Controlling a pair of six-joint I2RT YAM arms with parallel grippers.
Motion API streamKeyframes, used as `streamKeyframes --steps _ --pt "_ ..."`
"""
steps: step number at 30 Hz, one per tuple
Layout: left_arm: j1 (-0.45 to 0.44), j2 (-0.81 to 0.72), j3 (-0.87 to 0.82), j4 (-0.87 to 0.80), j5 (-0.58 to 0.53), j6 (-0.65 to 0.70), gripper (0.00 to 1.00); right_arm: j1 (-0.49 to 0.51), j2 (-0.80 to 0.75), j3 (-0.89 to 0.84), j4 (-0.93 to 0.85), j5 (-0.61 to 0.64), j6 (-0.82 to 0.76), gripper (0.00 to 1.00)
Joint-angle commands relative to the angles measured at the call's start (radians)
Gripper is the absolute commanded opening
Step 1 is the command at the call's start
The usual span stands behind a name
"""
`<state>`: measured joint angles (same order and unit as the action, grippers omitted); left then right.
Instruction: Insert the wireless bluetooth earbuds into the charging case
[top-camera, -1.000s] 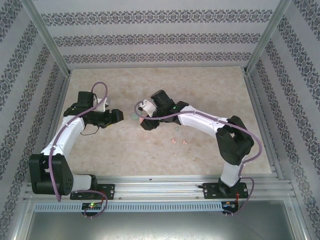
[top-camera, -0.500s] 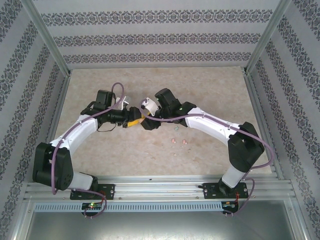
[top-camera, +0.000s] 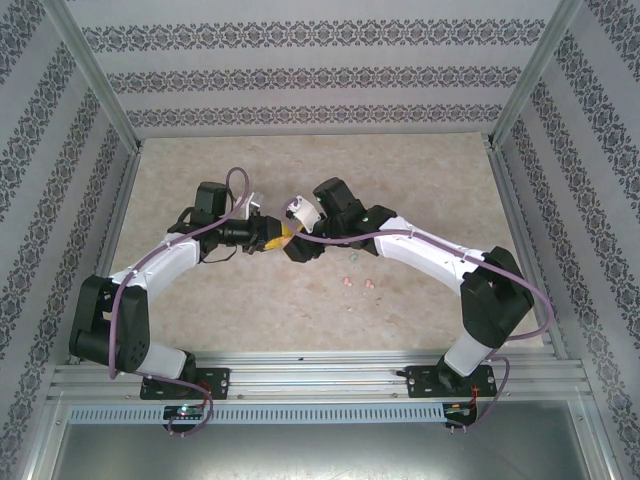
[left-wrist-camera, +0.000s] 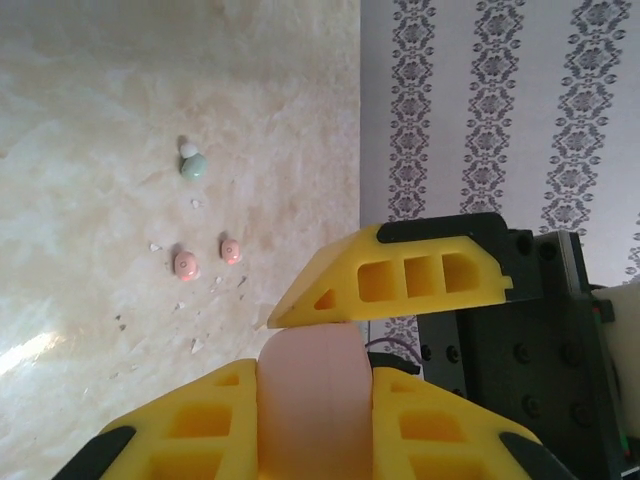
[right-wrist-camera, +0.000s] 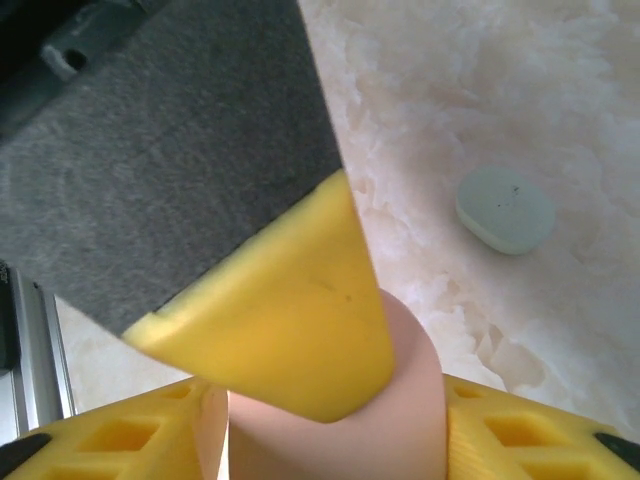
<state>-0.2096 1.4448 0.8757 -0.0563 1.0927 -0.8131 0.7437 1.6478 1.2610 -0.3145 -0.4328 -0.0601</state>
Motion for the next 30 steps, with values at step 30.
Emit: streamKeyframes --steps 30 --pt "0.039 -0.17 -0.079 0.651 -0.166 -0.45 0.0 -0.095 -0.21 0.015 0.134 0.055 1.067 0.72"
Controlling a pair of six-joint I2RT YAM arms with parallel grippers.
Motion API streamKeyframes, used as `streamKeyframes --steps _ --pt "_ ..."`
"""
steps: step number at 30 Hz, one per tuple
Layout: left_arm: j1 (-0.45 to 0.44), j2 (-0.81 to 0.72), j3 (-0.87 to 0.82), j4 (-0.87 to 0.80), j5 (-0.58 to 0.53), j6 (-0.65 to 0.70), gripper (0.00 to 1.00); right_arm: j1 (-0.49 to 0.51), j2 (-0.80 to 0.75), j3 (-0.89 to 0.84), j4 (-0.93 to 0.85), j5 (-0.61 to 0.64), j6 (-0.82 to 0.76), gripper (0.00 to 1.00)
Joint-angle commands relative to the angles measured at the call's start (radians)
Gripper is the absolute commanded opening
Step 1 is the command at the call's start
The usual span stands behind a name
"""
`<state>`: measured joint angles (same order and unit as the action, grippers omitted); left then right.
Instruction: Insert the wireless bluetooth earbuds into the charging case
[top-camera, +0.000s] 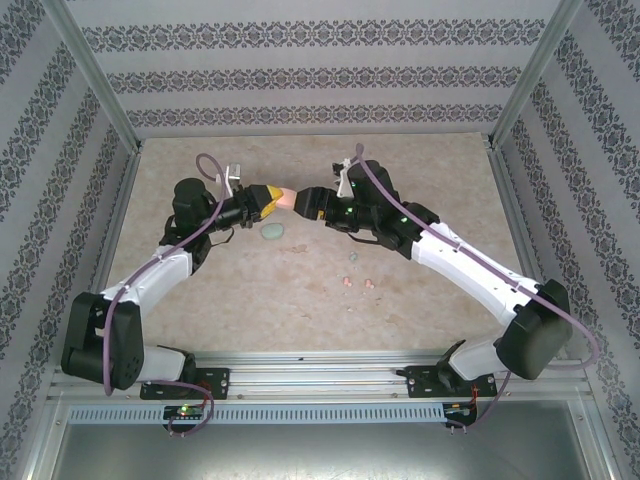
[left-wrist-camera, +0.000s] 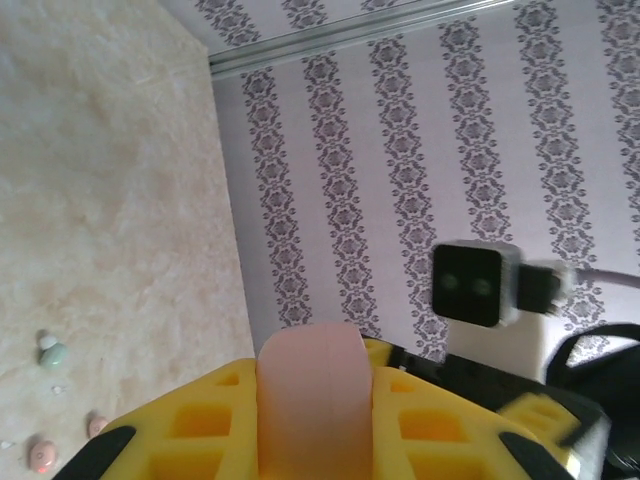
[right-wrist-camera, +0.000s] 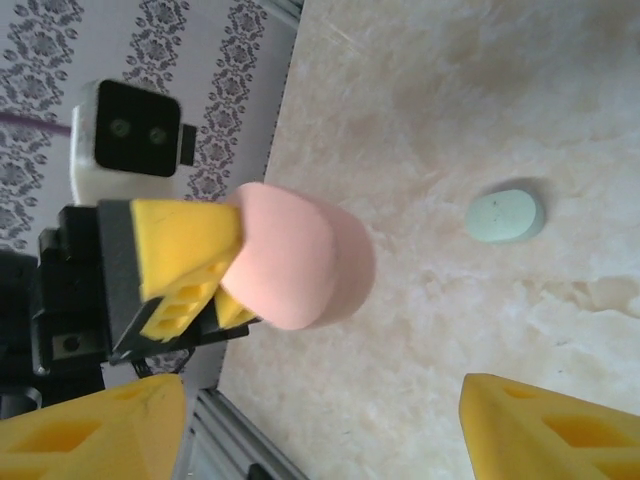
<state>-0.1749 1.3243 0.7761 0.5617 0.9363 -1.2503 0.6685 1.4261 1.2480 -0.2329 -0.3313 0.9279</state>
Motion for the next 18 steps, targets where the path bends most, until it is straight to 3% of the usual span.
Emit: streamKeyframes --steps 1,8,14,18 --pt "0.003 -0.056 0.022 0.033 -0.01 -0.018 0.0 -0.019 0.016 0.031 0.065 -0.056 0.083 0.72" --pt "0.003 -0.053 0.026 0.096 -0.002 -0.08 0.0 -0.018 0.047 0.001 0.247 -0.135 0.181 0.71" --pt "0.004 -0.047 0.021 0.148 0.001 -0.127 0.0 -0.009 0.058 0.01 0.275 -0.149 0.173 0.71" --pt "0.004 -0.041 0.014 0.192 0.005 -0.163 0.0 -0.007 0.076 -0.007 0.343 -0.162 0.203 0.64"
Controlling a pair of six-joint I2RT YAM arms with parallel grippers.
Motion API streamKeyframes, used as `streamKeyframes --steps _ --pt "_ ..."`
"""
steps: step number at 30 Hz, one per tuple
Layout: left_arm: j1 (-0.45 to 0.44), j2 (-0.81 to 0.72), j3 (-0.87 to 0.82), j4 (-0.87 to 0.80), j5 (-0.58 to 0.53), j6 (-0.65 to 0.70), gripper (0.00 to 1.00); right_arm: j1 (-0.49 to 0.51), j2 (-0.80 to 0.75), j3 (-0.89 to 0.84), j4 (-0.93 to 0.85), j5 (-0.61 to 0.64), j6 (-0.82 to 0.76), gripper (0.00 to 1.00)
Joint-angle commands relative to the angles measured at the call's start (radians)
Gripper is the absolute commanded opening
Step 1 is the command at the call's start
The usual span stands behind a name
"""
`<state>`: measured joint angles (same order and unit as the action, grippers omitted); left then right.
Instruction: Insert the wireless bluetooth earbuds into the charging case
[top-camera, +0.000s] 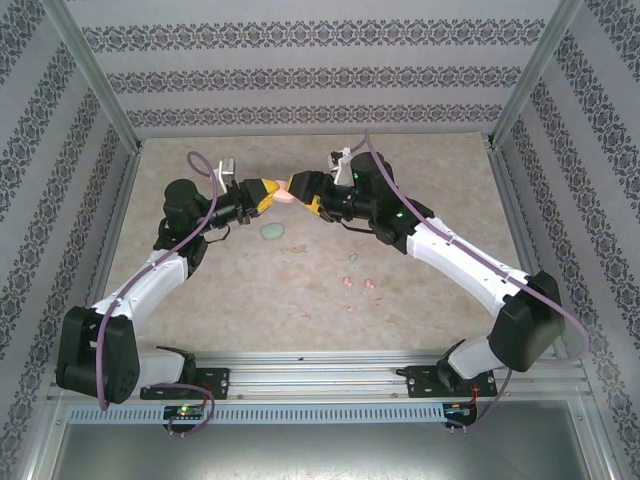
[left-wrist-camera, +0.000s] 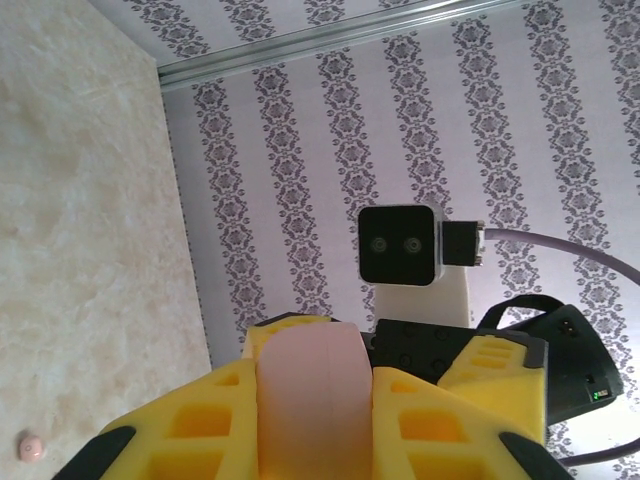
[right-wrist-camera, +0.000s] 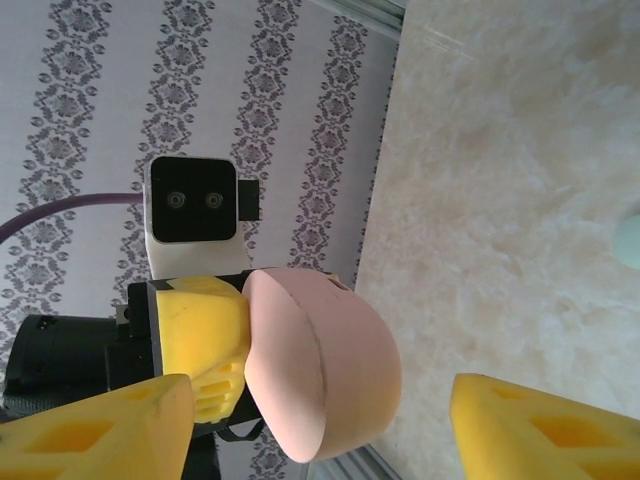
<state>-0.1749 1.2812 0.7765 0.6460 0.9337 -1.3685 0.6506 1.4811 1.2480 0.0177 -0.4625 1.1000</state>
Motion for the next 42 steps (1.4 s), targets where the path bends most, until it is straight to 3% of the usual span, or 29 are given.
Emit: streamKeyframes --steps 1,7,11,14,17,22,25,28,32,35,42 --pt "0.004 0.003 0.011 0.122 0.008 -0.056 0.0 0.01 0.03 -0.007 0.112 -0.037 0.035 0.62" --pt "0.004 0.009 0.013 0.156 0.014 -0.087 0.0 0.011 0.09 0.03 0.183 -0.087 0.067 0.47" --pt "0.007 0.001 0.01 0.154 0.017 -0.081 0.0 0.012 0.114 0.042 0.201 -0.115 0.091 0.27" --pt "0.016 0.001 0.008 0.139 0.037 -0.042 0.01 0.009 0.103 0.019 0.21 -0.114 0.105 0.19" --pt "0.048 -0.009 0.013 0.125 0.065 0.028 0.22 -0.006 0.069 -0.003 0.194 -0.117 0.104 0.16" --pt "0.147 -0.006 0.077 0.063 0.16 0.159 0.38 -0.087 0.007 -0.039 0.15 -0.211 0.071 0.17" --pt "0.178 0.008 0.137 0.002 0.211 0.307 0.41 -0.149 -0.037 -0.066 0.118 -0.271 0.071 0.17" --pt "0.18 0.006 0.192 -0.114 0.228 0.552 0.46 -0.193 -0.085 -0.081 0.067 -0.304 0.055 0.17" --pt "0.164 -0.033 0.156 -0.072 0.185 0.782 0.61 -0.229 -0.118 -0.077 0.026 -0.363 0.048 0.17" --pt "0.141 -0.055 0.14 -0.098 0.165 0.948 0.66 -0.238 -0.116 -0.034 -0.028 -0.419 0.026 0.17" --pt "0.037 -0.095 0.063 -0.062 0.246 1.318 0.77 -0.222 -0.079 0.047 -0.129 -0.517 -0.043 0.16"
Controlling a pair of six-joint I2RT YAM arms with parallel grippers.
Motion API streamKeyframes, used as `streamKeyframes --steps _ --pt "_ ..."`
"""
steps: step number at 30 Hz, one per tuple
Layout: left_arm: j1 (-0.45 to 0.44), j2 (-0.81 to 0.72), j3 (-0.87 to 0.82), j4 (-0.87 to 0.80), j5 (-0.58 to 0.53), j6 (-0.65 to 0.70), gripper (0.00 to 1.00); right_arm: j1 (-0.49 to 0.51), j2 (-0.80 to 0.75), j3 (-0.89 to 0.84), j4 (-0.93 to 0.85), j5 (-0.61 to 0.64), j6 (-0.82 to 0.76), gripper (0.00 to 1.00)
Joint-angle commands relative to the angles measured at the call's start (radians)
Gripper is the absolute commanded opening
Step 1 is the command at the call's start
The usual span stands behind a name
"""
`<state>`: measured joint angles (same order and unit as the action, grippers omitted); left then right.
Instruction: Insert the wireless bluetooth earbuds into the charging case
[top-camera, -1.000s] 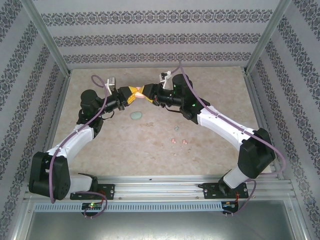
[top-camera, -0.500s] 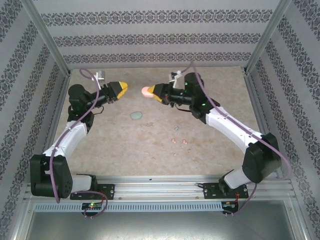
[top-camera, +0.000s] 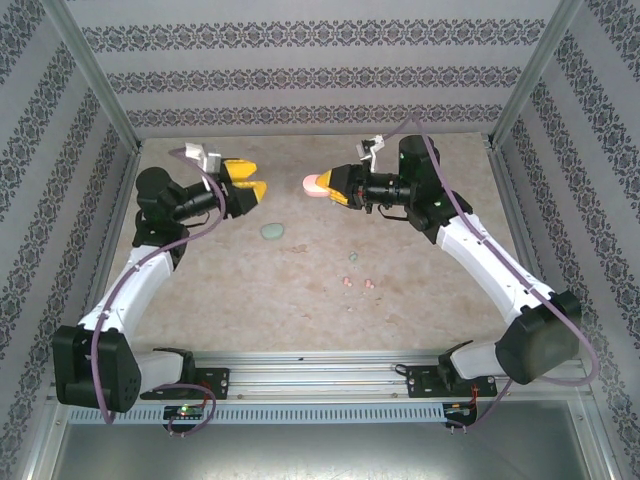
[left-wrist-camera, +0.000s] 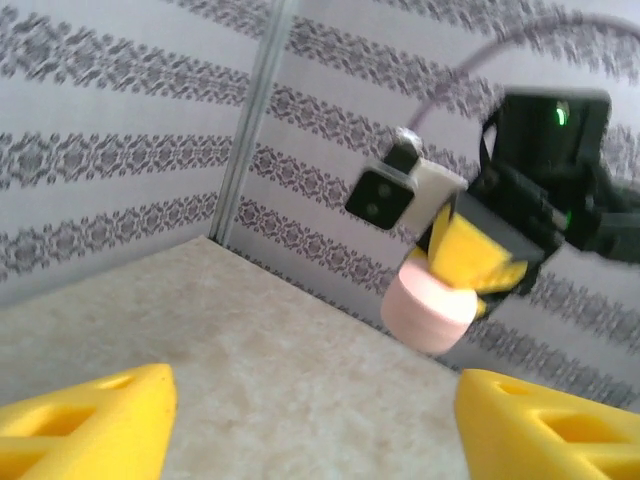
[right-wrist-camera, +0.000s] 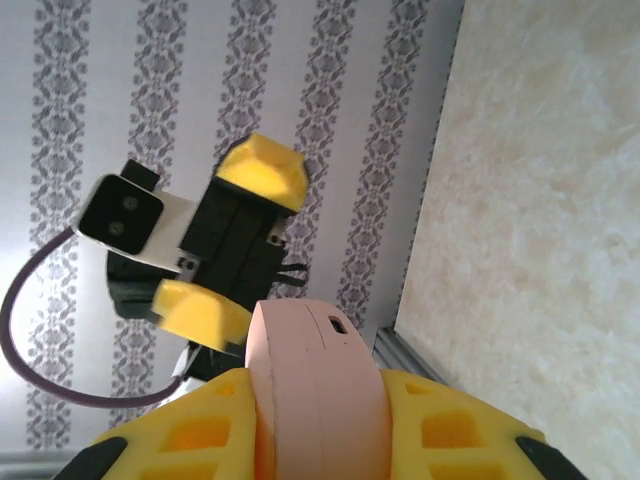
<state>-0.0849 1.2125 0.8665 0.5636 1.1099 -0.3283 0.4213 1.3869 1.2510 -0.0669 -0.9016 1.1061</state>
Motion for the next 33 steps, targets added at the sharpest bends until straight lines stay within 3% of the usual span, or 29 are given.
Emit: streamKeyframes --steps 1,6,14,23,33 --pt "-0.07 -0.028 -0.027 -0.001 0.086 0.328 0.78 0.011 0.02 0.047 -0.047 -0.083 -0.052 0.16" --pt "-0.173 -0.017 -0.028 -0.099 0.066 0.495 0.81 0.041 0.035 0.057 -0.051 -0.095 -0.073 0.17" --pt "-0.211 0.056 -0.058 0.177 0.094 0.326 0.75 0.069 0.035 0.041 -0.049 -0.108 -0.089 0.18" --pt "-0.227 0.139 -0.065 0.434 0.074 0.13 0.61 0.076 0.035 0.036 -0.042 -0.109 -0.088 0.18" --pt "-0.253 0.134 -0.066 0.377 0.05 0.158 0.62 0.08 0.032 0.023 -0.017 -0.094 -0.077 0.18"
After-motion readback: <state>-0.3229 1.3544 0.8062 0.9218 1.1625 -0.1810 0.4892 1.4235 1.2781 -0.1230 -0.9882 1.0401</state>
